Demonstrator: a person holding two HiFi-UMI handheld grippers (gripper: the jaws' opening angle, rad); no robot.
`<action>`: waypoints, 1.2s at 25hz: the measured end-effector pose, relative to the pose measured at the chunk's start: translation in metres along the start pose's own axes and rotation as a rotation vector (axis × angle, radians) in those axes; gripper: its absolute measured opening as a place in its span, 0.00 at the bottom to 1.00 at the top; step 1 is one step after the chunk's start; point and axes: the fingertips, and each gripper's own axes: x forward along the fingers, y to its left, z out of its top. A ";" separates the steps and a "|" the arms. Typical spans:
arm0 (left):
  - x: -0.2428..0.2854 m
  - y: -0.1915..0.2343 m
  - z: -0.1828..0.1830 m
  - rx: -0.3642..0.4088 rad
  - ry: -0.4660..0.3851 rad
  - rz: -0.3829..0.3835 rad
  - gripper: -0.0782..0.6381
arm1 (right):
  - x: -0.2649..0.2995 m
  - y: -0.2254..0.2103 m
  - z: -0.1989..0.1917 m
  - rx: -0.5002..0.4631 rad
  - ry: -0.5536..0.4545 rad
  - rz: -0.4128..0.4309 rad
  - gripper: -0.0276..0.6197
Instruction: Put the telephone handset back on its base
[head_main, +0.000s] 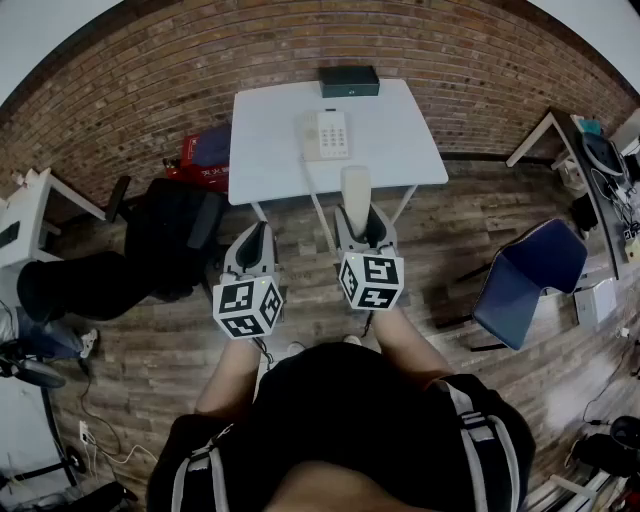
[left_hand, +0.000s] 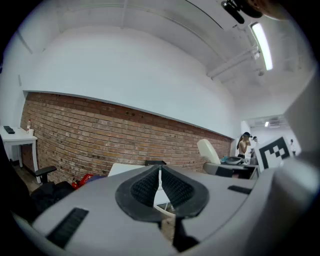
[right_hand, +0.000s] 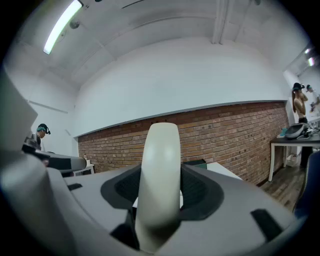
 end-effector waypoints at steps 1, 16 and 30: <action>0.000 0.000 0.000 0.000 -0.001 0.002 0.13 | 0.001 -0.001 0.000 -0.001 0.001 0.003 0.36; -0.010 0.006 -0.009 -0.007 0.020 0.008 0.13 | 0.007 0.006 -0.013 0.020 0.051 0.018 0.36; -0.019 0.053 -0.010 -0.008 0.017 -0.052 0.13 | 0.021 0.044 -0.012 -0.014 0.022 -0.044 0.36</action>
